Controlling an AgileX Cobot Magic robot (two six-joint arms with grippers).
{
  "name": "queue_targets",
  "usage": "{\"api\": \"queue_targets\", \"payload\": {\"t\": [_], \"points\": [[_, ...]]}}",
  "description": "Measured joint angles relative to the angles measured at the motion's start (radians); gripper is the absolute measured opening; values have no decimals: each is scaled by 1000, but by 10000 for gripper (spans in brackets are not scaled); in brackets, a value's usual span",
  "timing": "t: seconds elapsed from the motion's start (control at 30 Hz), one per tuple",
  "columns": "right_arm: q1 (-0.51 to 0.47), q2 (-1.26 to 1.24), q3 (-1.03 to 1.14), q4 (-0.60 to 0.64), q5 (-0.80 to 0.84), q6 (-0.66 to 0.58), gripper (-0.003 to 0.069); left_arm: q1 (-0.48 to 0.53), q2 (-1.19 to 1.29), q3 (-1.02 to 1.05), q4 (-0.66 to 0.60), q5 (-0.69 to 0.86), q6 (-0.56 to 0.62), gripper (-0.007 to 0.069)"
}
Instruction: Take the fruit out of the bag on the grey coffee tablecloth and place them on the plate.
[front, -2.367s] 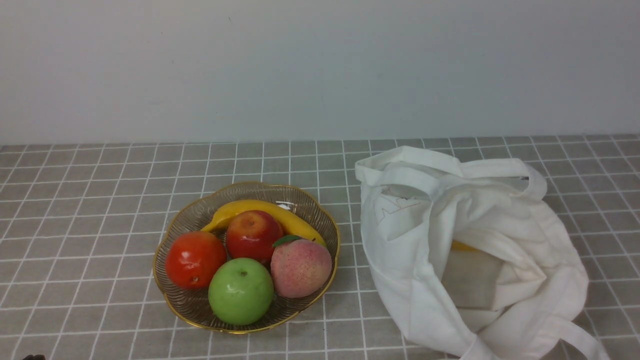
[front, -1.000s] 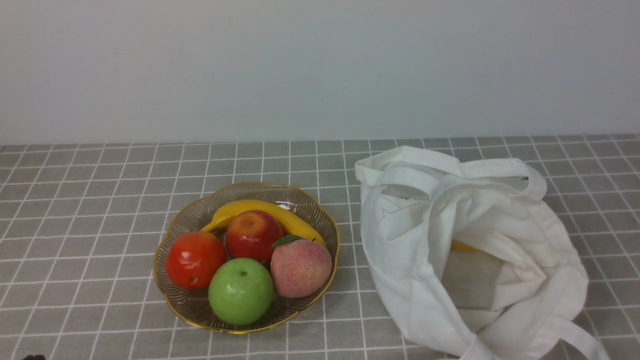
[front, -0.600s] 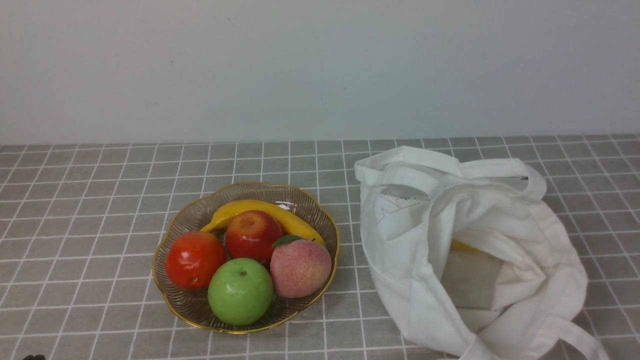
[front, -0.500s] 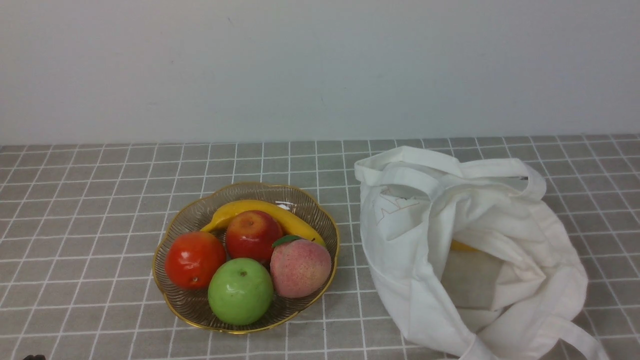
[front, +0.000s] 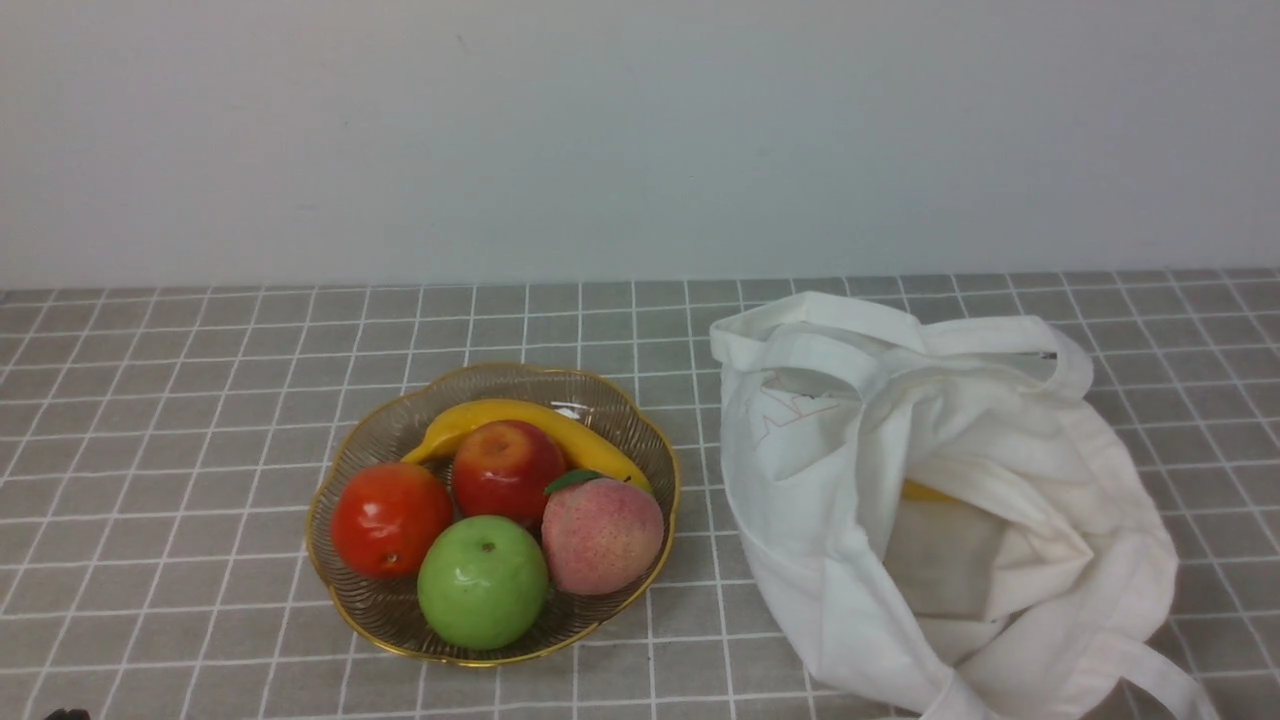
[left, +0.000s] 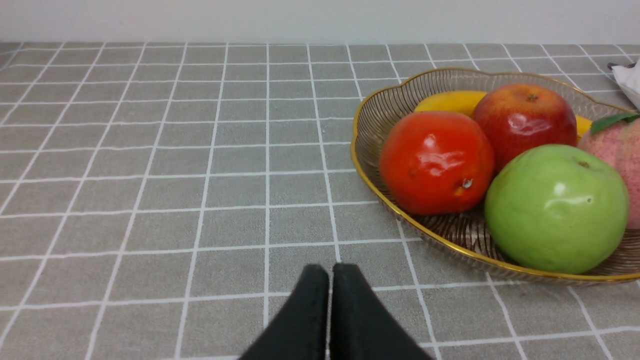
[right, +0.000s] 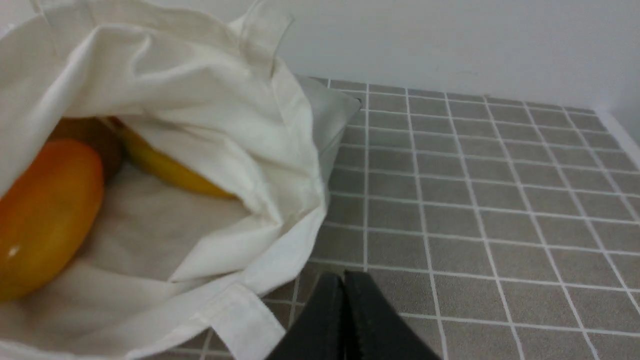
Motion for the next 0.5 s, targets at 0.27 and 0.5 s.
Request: {"api": "queue_targets", "payload": {"t": [0.27, 0.5], "points": [[-16, -1, 1, 3, -11, 58, -13, 0, 0, 0, 0, 0, 0, -8], [-16, -1, 1, 3, -12, 65, -13, 0, 0, 0, 0, 0, 0, -8]]}}
